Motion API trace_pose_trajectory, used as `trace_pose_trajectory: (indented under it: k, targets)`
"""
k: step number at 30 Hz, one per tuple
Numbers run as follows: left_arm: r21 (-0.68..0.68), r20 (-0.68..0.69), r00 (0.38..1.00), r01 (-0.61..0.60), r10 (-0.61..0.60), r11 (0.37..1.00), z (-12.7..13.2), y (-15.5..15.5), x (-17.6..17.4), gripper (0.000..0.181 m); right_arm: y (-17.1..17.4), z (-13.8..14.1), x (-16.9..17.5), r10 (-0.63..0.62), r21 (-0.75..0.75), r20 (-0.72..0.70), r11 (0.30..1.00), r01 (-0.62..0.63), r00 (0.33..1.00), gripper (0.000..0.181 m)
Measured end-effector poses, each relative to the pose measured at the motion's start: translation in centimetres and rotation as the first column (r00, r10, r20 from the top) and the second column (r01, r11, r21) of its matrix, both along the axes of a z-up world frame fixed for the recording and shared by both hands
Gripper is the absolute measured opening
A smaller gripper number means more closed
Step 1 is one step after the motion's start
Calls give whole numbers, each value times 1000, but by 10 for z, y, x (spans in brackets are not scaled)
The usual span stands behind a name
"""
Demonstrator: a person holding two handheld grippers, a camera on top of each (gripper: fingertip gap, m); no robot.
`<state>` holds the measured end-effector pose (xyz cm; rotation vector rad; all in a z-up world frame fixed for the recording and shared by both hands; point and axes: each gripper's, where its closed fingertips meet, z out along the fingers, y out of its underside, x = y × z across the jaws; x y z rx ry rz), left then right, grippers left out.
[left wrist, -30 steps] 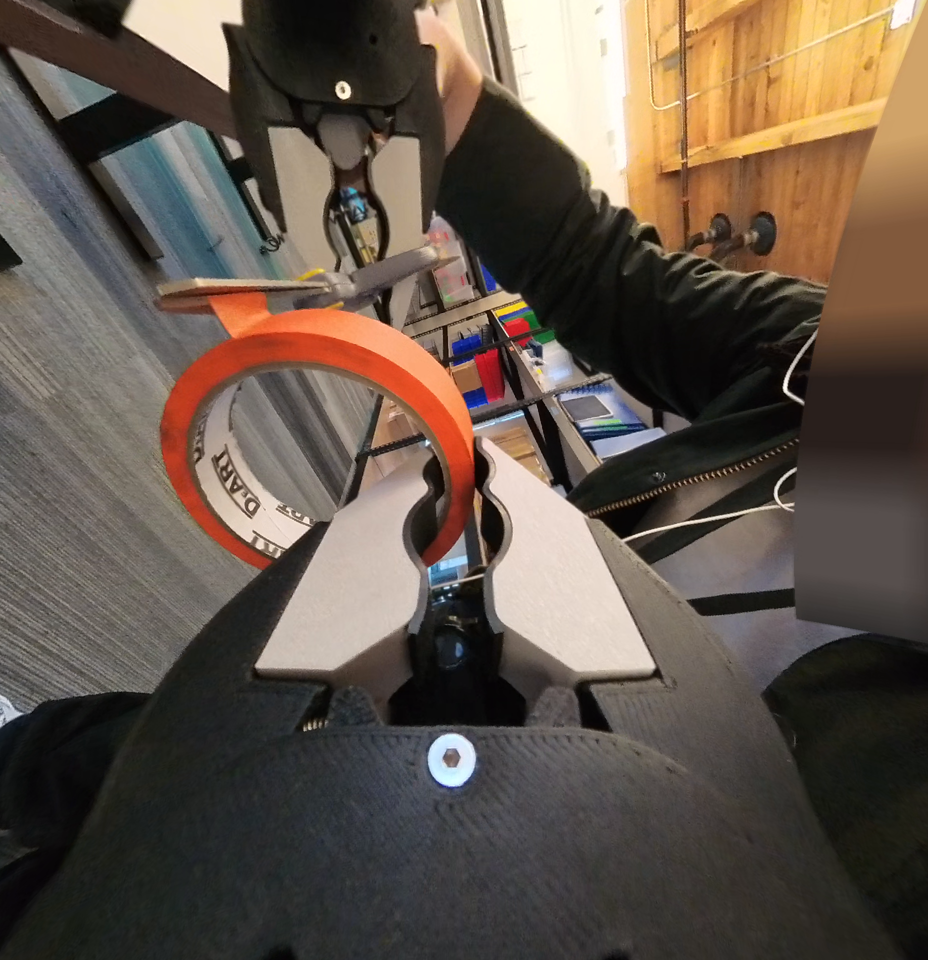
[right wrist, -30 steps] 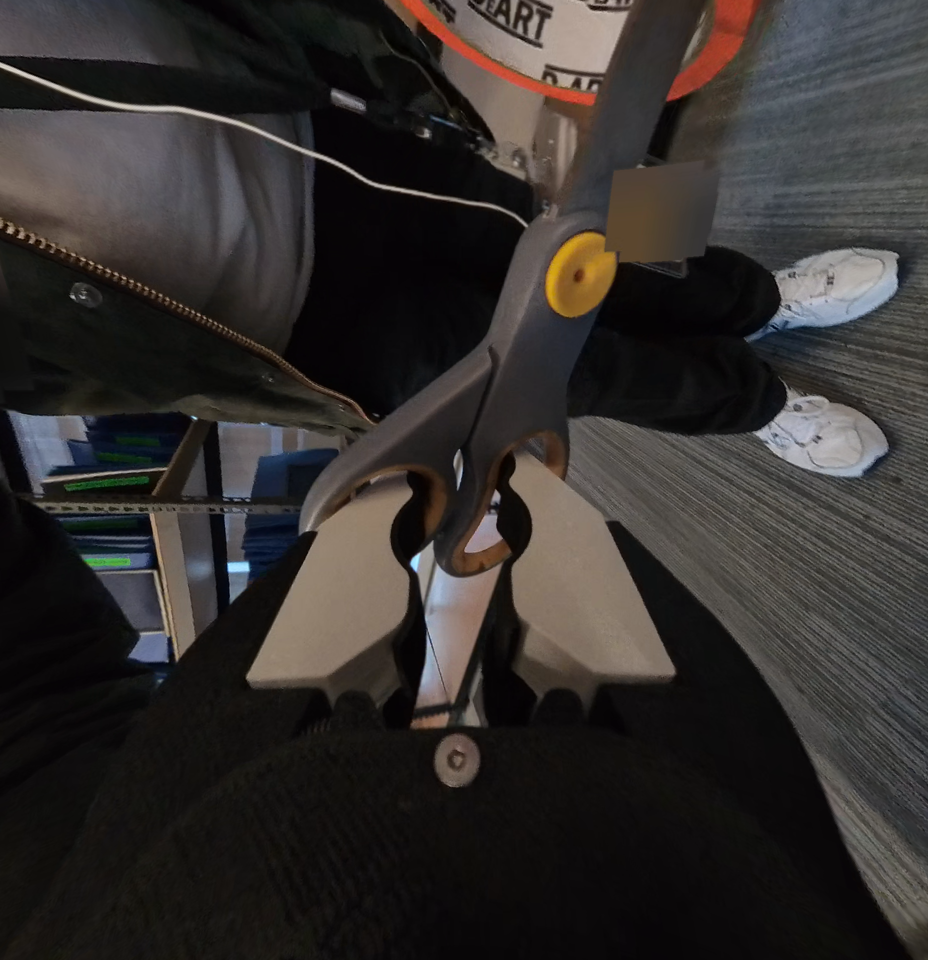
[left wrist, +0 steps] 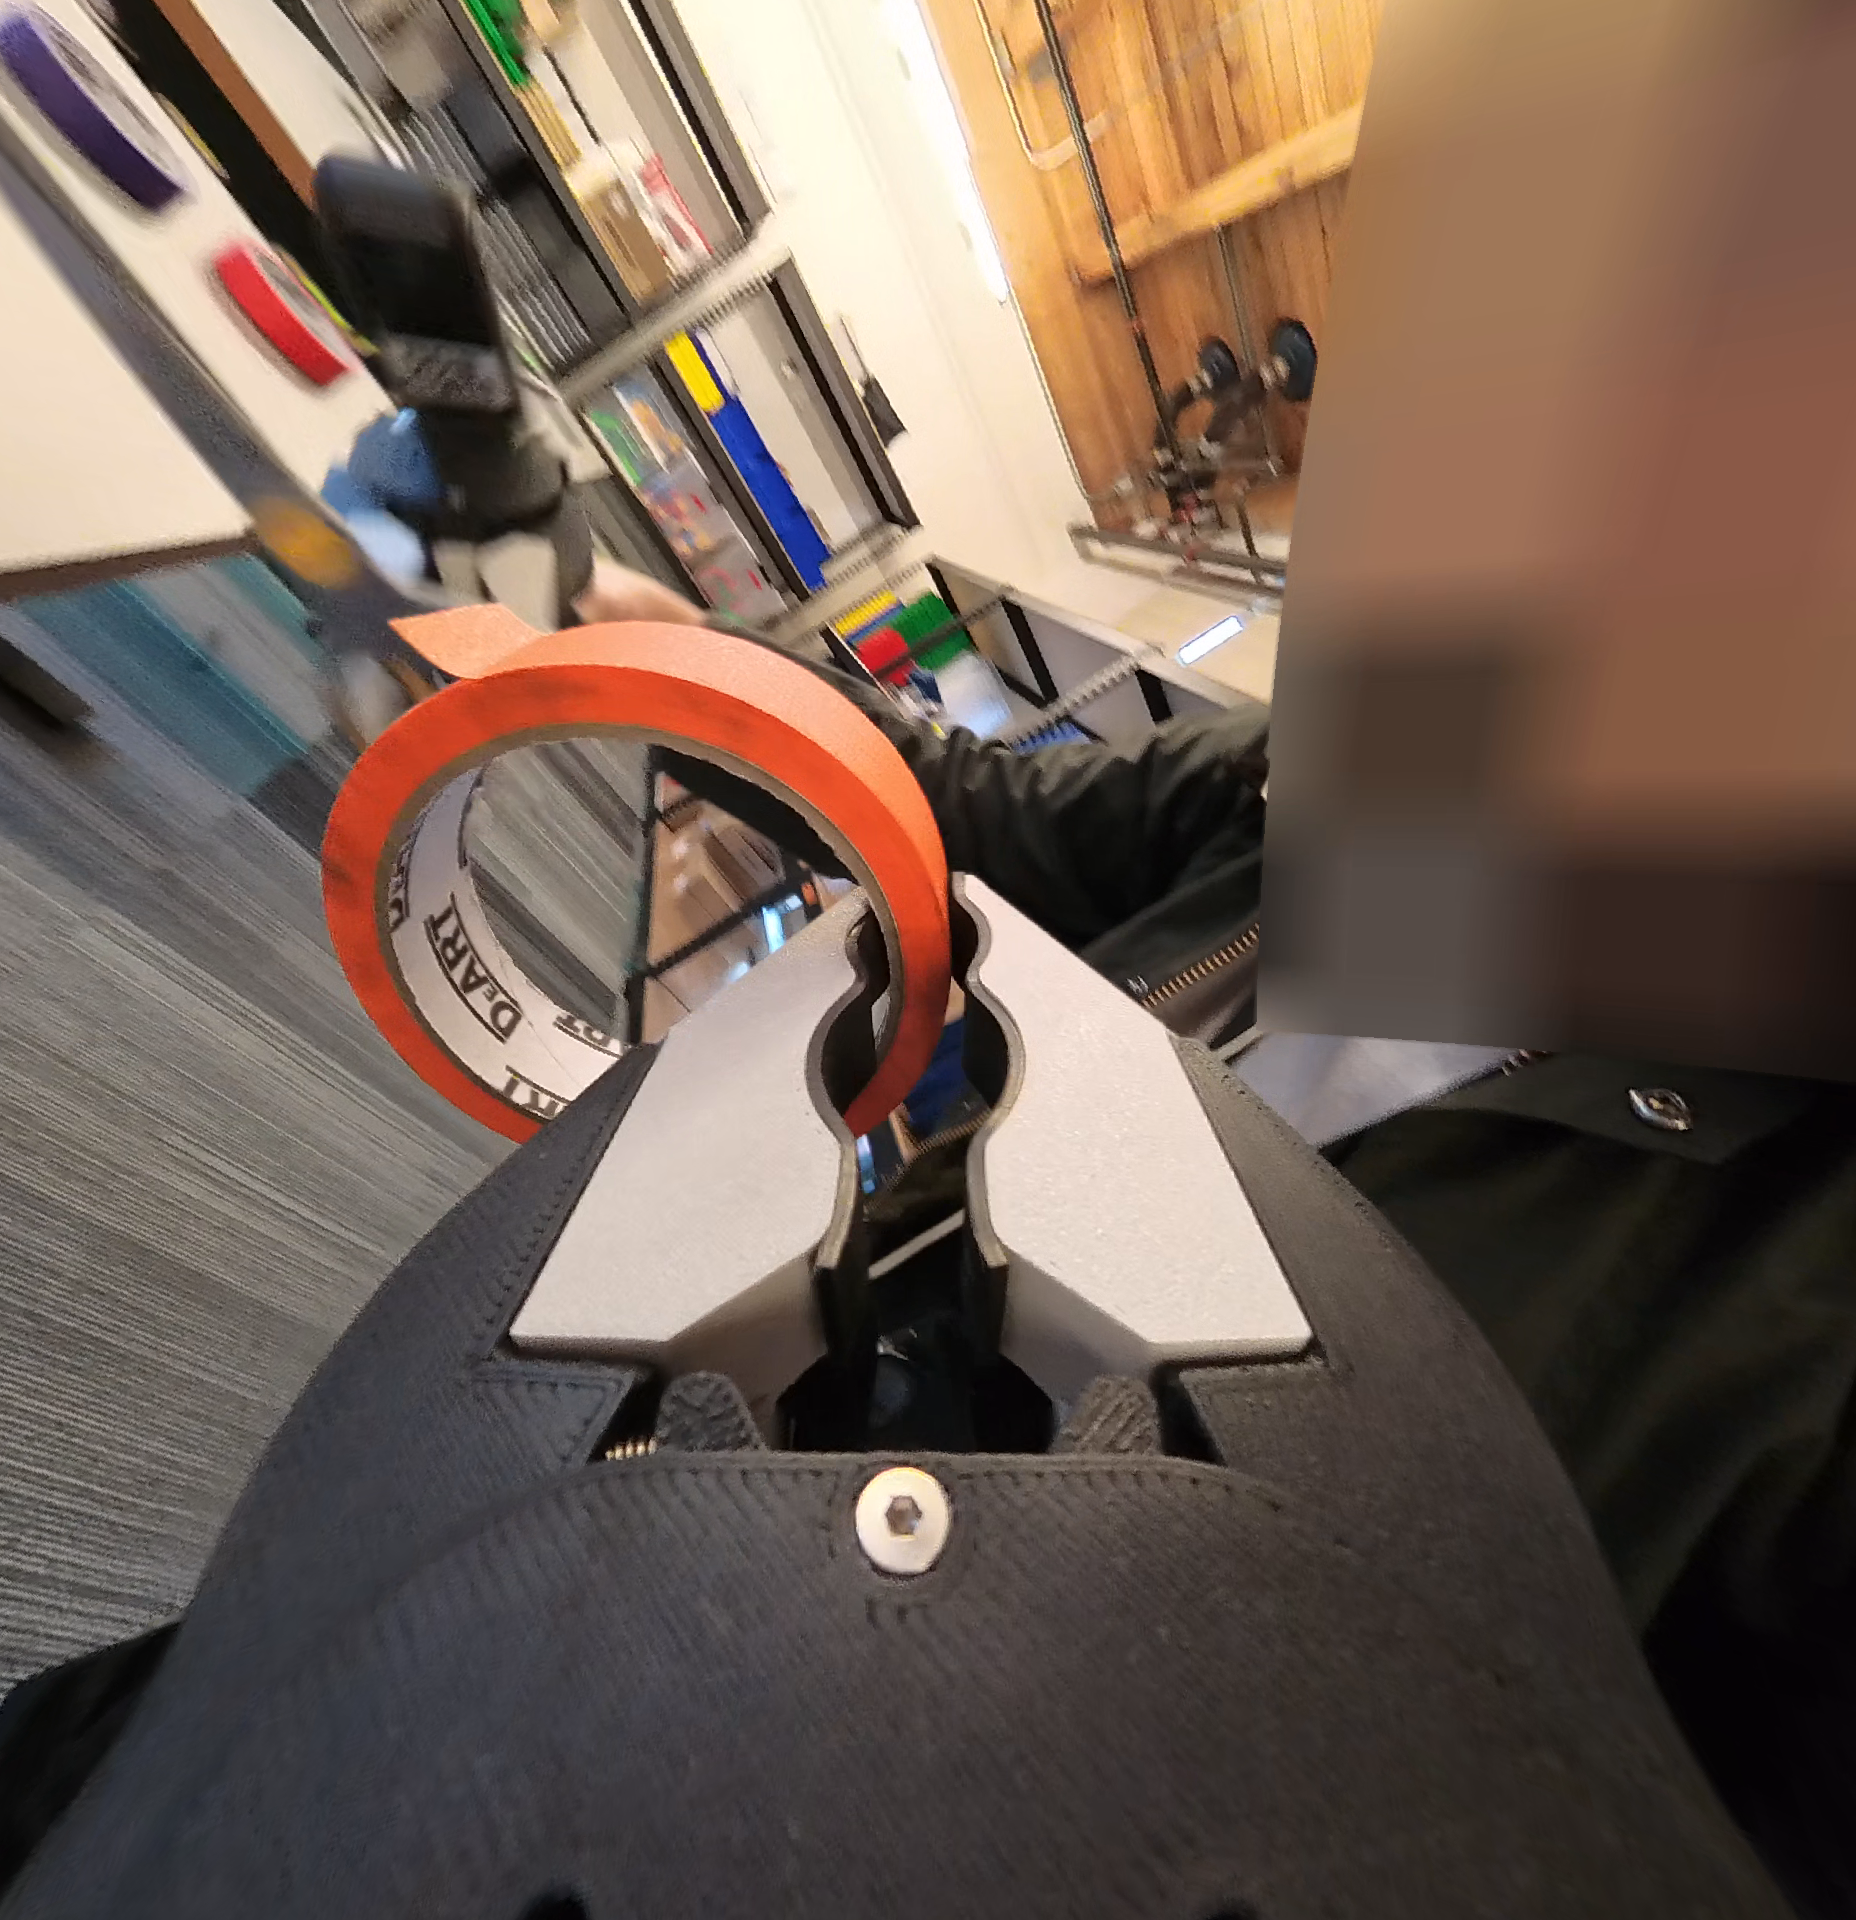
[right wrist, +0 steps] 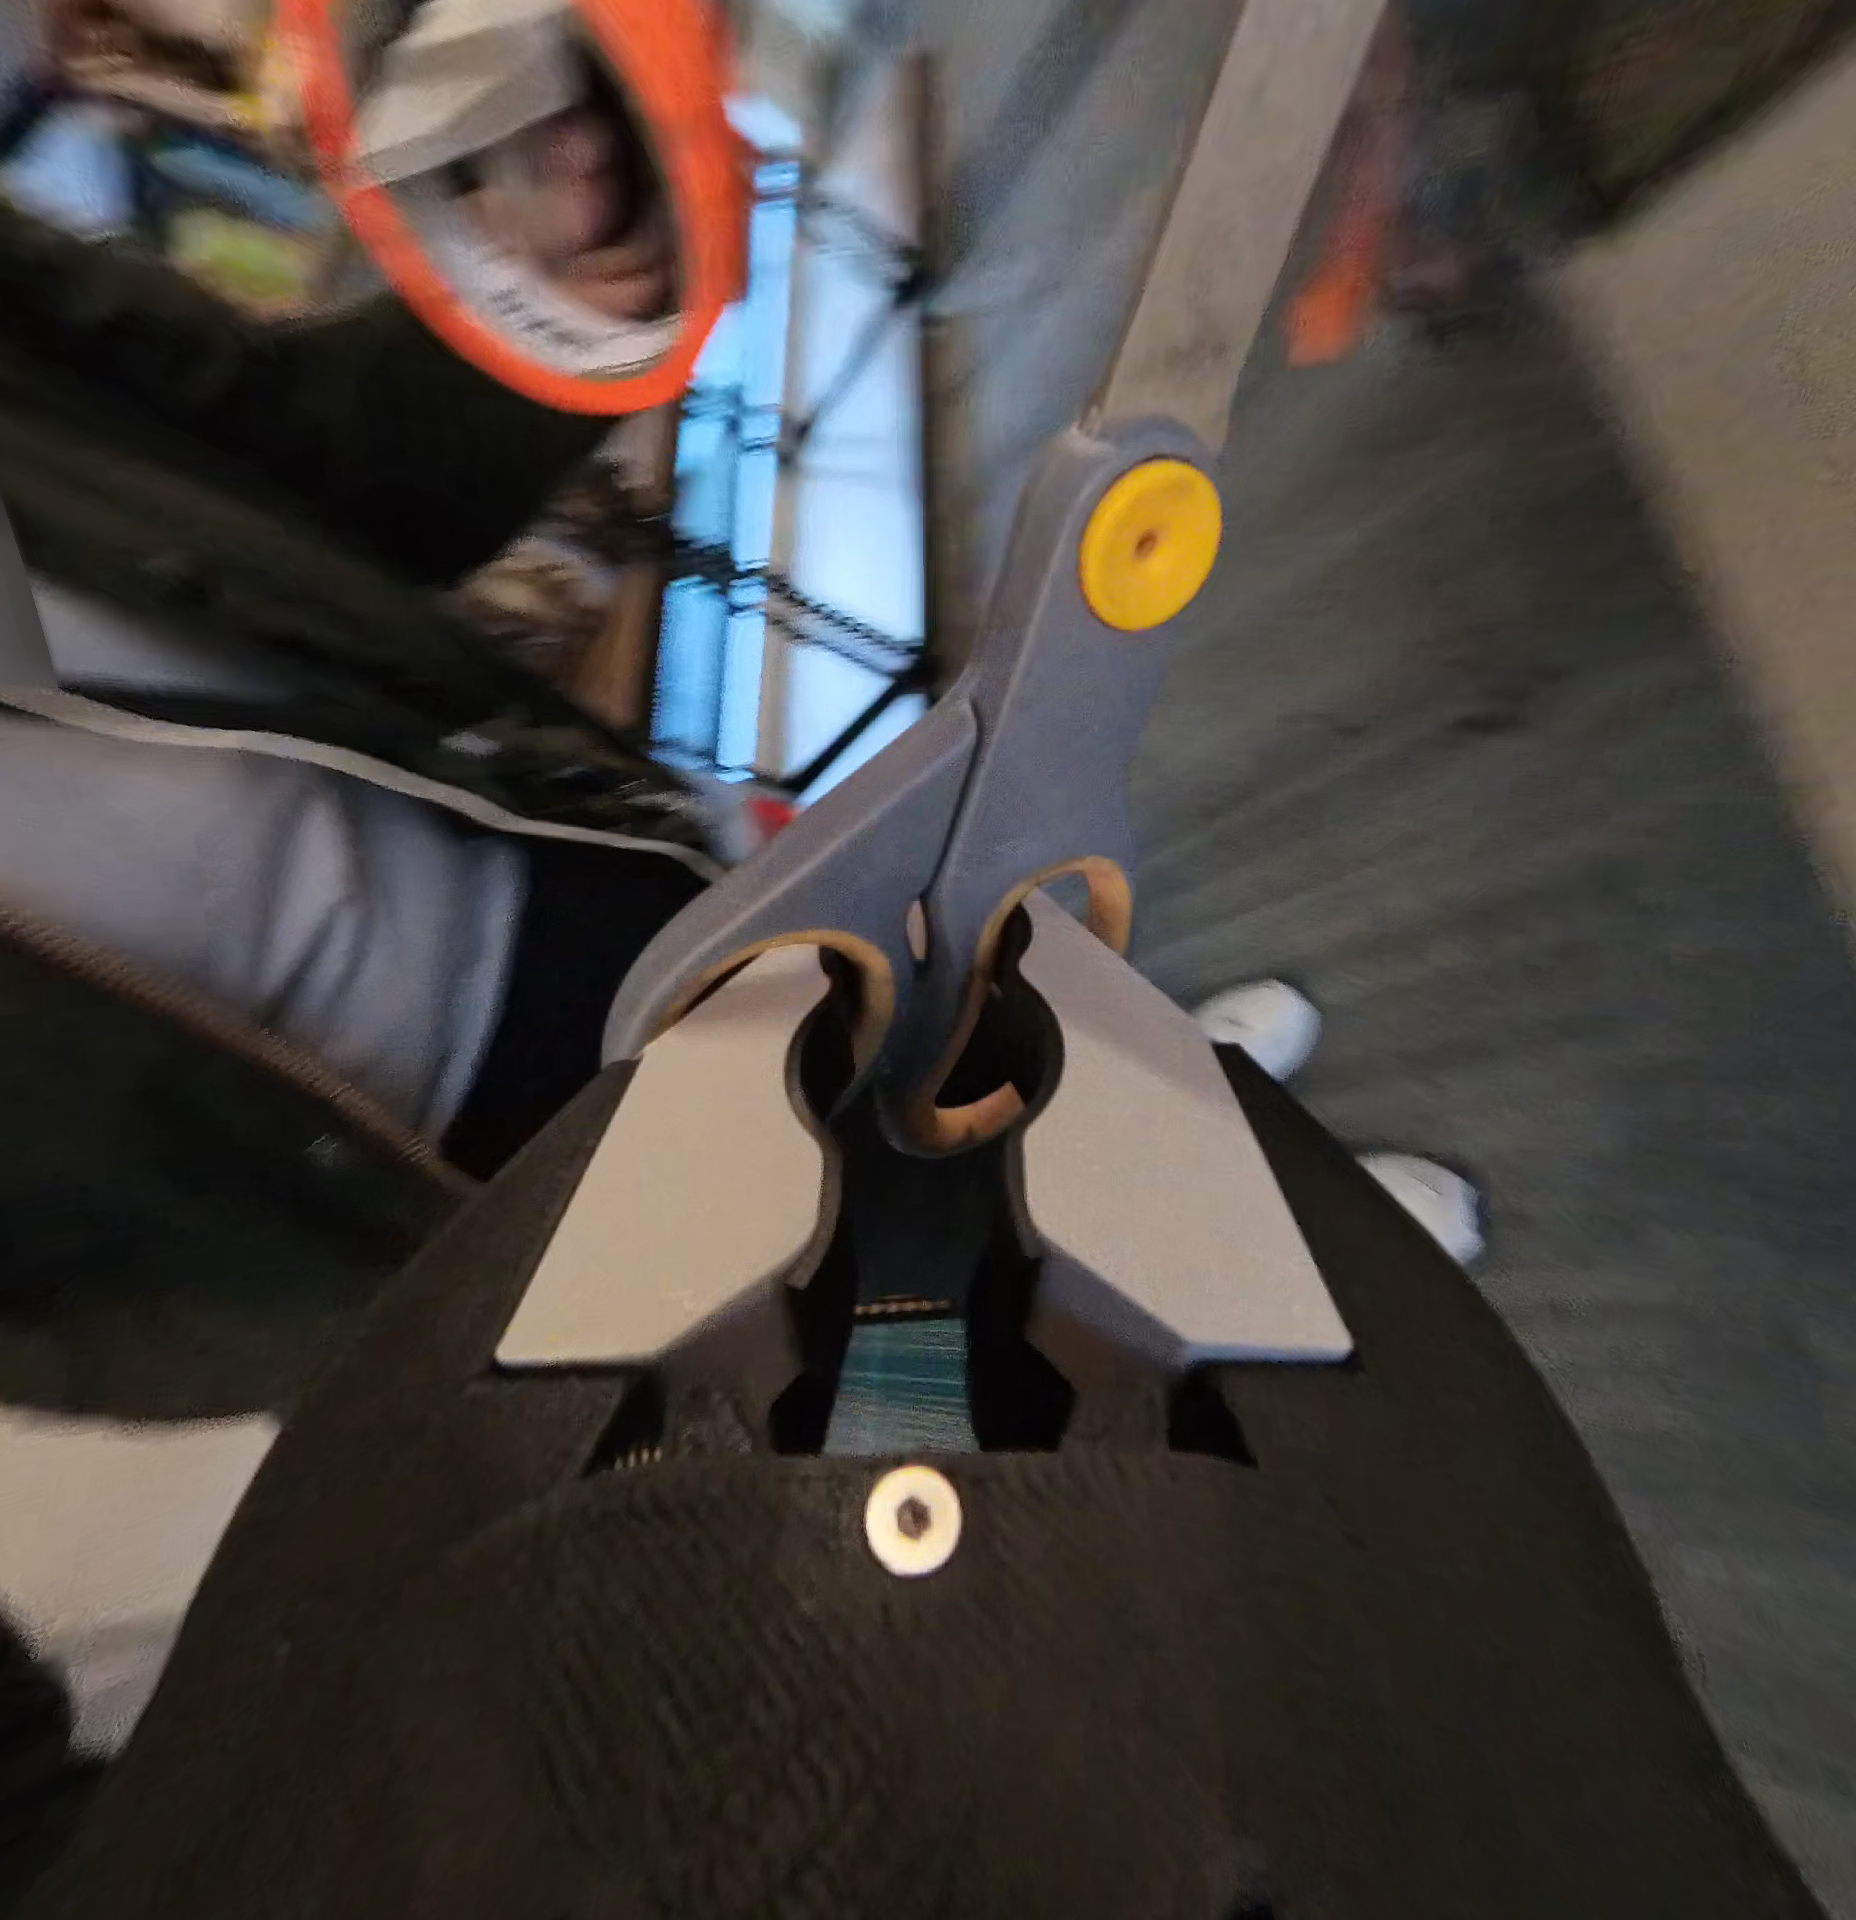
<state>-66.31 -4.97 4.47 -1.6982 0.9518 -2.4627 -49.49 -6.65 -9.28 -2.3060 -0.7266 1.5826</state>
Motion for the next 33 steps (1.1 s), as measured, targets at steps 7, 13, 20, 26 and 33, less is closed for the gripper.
trace_pose_trajectory:
  k: [7, 13, 20, 26, 33]
  targets:
    - [-20, -74, 994, -78, 76, 997, -5, 24, 17, 7, 109, -44, 167, -285, 93, 687, 947, 308, 668, 20]
    - [35, -130, 984, -120, 123, 992, 3, 48, 36, 7, 134, -50, 254, -91, 60, 963, 990, 128, 253, 20]
    - [67, -163, 978, -119, 129, 991, 7, 55, 51, 7, 130, -52, 276, 98, -130, 969, 983, 131, 225, 21]
    - [135, -210, 963, -140, 167, 981, 4, 87, 77, 7, 123, -65, 286, 188, -212, 963, 971, 109, 196, 21]
    - [584, -471, 863, 149, 183, 798, -60, 140, 172, 7, 120, -71, 281, 97, -146, 960, 974, 175, 264, 21]
